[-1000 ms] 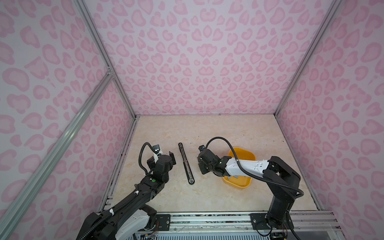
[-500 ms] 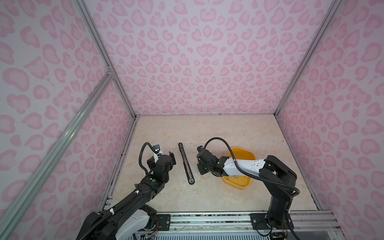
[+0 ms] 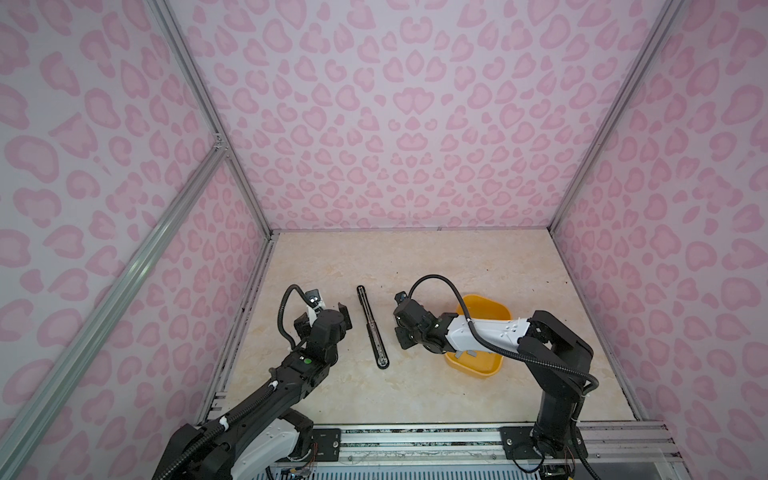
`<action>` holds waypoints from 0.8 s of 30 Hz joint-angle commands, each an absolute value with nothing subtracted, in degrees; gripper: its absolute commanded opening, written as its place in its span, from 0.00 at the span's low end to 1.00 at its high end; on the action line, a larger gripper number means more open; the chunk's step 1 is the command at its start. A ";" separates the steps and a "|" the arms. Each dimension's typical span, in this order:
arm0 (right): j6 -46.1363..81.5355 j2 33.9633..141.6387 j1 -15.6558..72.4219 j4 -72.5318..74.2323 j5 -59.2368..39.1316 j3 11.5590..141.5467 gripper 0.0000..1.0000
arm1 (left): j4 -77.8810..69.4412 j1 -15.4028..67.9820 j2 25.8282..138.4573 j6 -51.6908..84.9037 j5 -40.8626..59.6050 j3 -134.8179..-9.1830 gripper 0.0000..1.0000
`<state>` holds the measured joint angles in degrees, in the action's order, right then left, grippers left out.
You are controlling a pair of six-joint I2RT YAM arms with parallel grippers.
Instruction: Load the staples into the stapler
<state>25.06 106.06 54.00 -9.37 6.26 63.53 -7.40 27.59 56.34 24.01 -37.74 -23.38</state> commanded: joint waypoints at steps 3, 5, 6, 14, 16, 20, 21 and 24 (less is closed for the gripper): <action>25.21 106.52 54.13 -9.64 6.64 63.90 0.08 | -9.05 27.60 55.99 24.26 -38.41 -23.45 0.98; 25.30 106.75 54.11 -9.61 6.41 64.02 0.08 | -9.05 27.60 55.91 24.26 -38.41 -23.40 0.97; 25.27 106.87 54.10 -9.59 6.30 64.12 0.08 | -9.05 27.60 55.90 24.26 -38.41 -23.31 0.98; 25.47 107.53 54.11 -9.60 5.88 64.32 0.07 | -9.05 27.60 55.77 24.33 -38.41 -23.29 0.98; 25.41 107.70 54.10 -9.84 6.17 64.42 0.07 | -9.05 27.60 55.65 24.35 -38.39 -23.15 0.98; 25.33 108.01 54.13 -9.98 6.22 64.61 0.07 | -9.12 27.60 55.54 24.34 -38.41 -23.06 0.98; 25.49 108.10 54.15 -9.93 6.00 64.64 0.07 | -9.14 27.60 55.50 24.35 -38.40 -23.06 0.98; 25.74 108.02 54.13 -9.80 6.07 64.18 0.07 | -9.14 27.60 55.50 24.35 -38.47 -23.07 0.98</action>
<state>25.08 107.46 54.00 -9.52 5.93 64.49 -7.40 27.59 55.79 24.01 -37.76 -23.16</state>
